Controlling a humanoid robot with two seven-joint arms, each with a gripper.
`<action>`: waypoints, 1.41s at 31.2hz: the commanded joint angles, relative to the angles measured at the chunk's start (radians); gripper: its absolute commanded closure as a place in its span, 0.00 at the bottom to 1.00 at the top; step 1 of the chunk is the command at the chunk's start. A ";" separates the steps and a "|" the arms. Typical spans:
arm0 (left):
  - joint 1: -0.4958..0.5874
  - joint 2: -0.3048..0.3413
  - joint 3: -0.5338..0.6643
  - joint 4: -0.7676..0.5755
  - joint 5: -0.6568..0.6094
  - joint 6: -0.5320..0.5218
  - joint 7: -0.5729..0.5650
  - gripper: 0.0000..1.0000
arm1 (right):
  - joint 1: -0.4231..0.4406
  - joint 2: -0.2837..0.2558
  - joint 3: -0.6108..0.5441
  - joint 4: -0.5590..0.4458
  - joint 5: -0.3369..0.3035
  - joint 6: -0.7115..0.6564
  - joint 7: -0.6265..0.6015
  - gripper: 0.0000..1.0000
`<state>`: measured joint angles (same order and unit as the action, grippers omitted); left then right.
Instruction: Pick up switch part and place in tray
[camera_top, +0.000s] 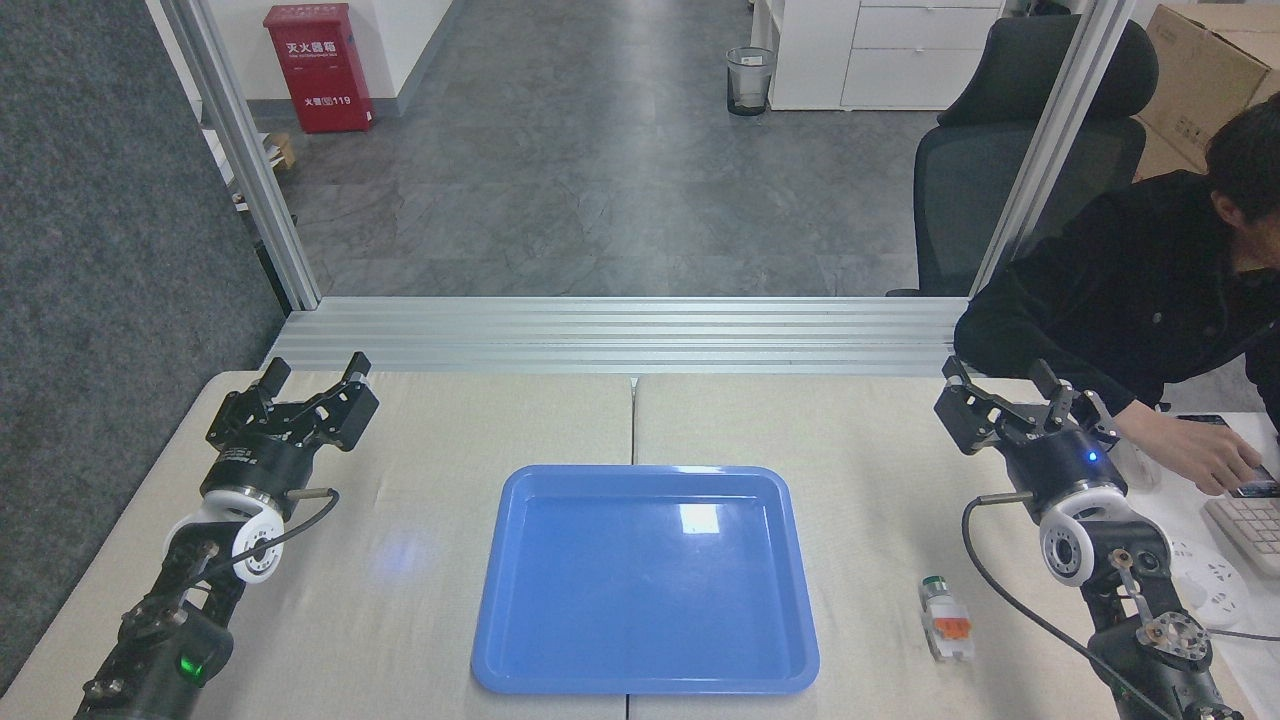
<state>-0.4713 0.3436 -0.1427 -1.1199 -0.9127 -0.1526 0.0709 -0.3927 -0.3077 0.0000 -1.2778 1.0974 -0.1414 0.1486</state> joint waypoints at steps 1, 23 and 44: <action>0.000 0.000 0.000 0.000 0.000 0.001 0.000 0.00 | -0.002 -0.001 -0.028 0.000 0.001 0.000 -0.001 0.00; -0.001 0.000 0.000 0.000 0.000 0.001 0.000 0.00 | 0.048 0.004 -0.026 -0.011 0.071 0.000 0.057 0.06; 0.000 0.000 0.000 0.000 0.000 0.001 0.000 0.00 | 0.434 0.145 -0.043 -0.184 0.130 0.003 0.069 0.05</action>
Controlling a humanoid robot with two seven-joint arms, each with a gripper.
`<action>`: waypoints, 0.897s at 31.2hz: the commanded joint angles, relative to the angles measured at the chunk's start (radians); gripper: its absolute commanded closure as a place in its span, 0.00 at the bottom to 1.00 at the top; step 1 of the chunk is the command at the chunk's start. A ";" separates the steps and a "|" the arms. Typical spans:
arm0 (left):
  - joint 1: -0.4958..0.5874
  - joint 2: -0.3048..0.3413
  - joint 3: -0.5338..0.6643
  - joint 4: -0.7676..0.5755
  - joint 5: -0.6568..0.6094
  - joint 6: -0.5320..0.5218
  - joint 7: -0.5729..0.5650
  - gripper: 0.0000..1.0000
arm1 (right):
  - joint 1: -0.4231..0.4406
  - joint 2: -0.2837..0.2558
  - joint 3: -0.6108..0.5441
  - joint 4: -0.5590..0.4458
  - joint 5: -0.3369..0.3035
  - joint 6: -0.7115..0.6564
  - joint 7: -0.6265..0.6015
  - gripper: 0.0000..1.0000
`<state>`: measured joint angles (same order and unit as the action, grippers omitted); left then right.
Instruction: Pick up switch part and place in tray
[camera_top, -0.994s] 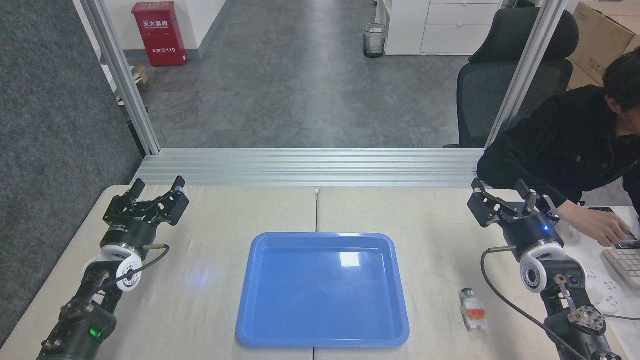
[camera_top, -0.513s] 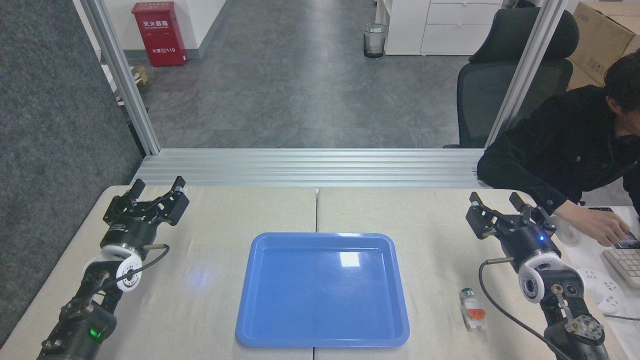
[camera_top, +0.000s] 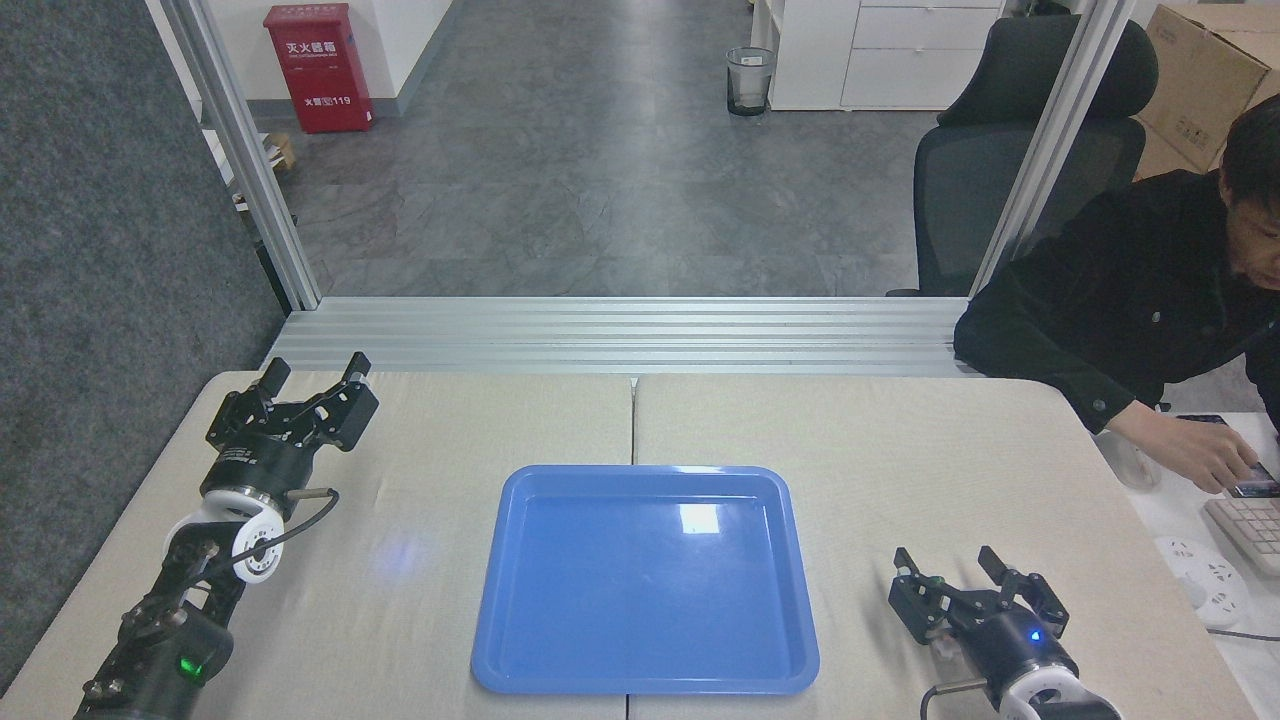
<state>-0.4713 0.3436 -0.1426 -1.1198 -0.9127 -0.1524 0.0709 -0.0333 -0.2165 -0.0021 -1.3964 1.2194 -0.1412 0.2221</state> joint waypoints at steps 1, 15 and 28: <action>-0.001 0.000 0.000 0.000 0.000 -0.001 0.000 0.00 | 0.075 0.054 -0.044 -0.065 0.008 0.005 -0.004 0.05; 0.000 0.000 0.000 0.000 0.000 0.001 0.000 0.00 | 0.101 0.057 -0.044 -0.009 0.014 0.046 -0.023 0.14; 0.000 0.000 0.000 0.000 0.000 0.001 0.000 0.00 | 0.096 0.078 -0.036 -0.009 0.075 0.049 -0.023 1.00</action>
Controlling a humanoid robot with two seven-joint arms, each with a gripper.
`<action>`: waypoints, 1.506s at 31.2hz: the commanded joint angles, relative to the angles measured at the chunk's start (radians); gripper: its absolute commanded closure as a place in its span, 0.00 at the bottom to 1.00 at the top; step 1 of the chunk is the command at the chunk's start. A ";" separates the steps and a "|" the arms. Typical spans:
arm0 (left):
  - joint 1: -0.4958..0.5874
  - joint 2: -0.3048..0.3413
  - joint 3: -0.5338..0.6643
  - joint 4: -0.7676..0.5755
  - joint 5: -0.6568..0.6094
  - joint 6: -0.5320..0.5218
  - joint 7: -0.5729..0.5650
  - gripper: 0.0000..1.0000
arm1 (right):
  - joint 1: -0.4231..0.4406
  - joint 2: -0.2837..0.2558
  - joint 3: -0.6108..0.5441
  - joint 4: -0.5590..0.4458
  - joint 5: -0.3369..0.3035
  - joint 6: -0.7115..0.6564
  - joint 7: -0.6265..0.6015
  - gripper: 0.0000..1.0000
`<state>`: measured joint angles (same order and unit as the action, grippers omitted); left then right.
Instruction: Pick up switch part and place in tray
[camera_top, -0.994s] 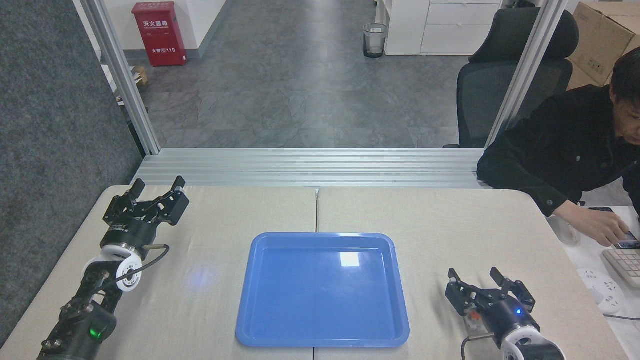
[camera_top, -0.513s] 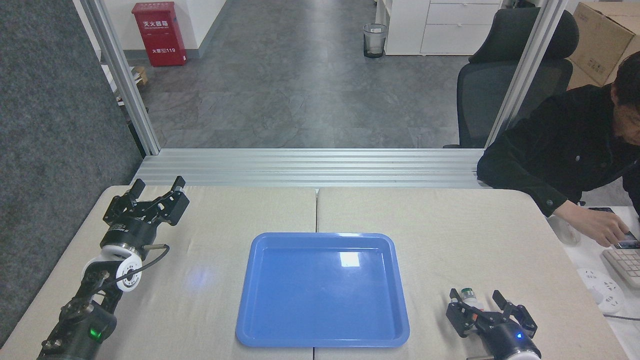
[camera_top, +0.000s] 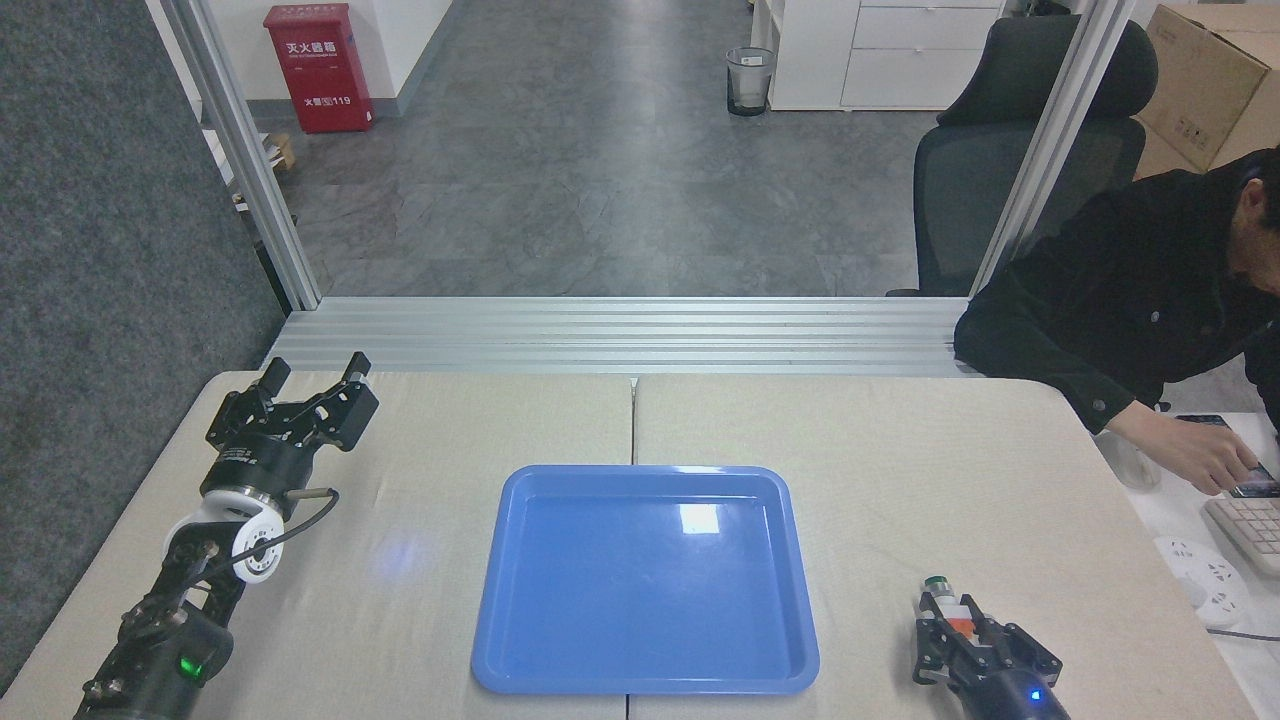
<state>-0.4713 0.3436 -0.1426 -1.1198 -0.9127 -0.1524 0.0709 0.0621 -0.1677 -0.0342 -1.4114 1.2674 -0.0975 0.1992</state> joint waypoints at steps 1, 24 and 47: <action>0.000 0.000 0.000 0.000 0.000 0.001 0.000 0.00 | -0.002 0.030 -0.007 0.006 0.023 0.012 -0.003 1.00; 0.000 0.000 0.000 0.000 0.000 0.001 0.000 0.00 | -0.269 0.166 0.439 -0.041 -0.002 0.048 0.035 1.00; 0.000 0.000 0.000 0.000 0.000 0.001 0.000 0.00 | -0.258 0.254 0.493 0.097 0.059 0.056 0.111 0.06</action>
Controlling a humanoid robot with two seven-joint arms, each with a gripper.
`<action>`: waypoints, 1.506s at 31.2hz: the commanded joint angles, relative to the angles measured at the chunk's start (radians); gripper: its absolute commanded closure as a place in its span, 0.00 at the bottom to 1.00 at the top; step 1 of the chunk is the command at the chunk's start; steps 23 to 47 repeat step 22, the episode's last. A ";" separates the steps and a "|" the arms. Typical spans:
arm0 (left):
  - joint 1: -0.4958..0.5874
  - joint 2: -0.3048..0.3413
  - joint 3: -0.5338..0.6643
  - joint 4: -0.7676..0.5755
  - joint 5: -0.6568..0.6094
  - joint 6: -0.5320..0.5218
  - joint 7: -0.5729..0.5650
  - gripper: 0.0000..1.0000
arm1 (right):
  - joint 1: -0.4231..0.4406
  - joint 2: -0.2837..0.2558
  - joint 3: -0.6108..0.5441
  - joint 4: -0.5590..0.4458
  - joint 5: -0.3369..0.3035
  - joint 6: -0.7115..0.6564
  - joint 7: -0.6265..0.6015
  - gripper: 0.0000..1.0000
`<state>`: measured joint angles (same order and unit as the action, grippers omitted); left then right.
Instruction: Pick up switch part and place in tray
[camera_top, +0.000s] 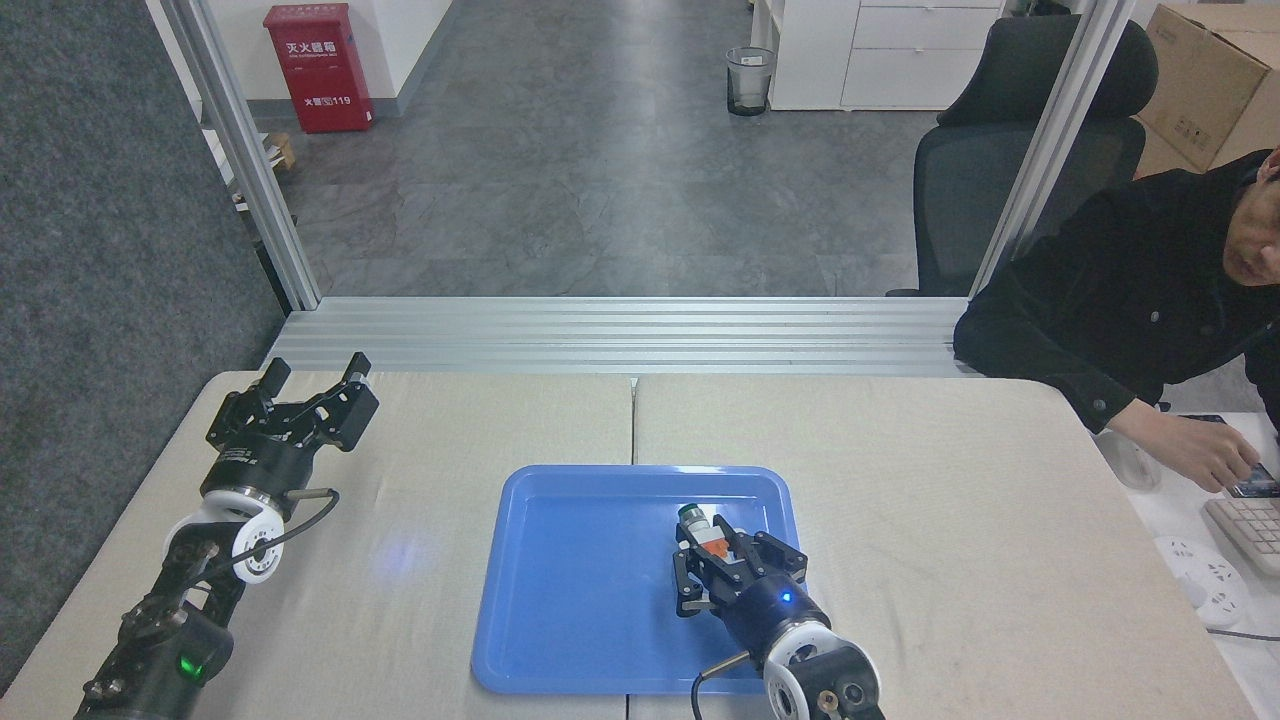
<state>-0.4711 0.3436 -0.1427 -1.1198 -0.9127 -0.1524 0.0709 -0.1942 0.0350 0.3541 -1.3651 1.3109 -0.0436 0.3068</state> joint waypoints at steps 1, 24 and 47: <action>0.000 0.000 0.000 0.000 0.000 0.001 0.000 0.00 | -0.002 0.049 0.097 0.052 0.015 -0.001 -0.002 0.00; 0.000 0.000 0.000 0.000 0.000 0.001 0.000 0.00 | -0.195 -0.395 -0.340 0.063 -0.100 -0.073 -0.255 0.00; 0.000 0.000 0.000 0.000 0.000 0.001 0.000 0.00 | -0.195 -0.395 -0.340 0.063 -0.100 -0.073 -0.255 0.00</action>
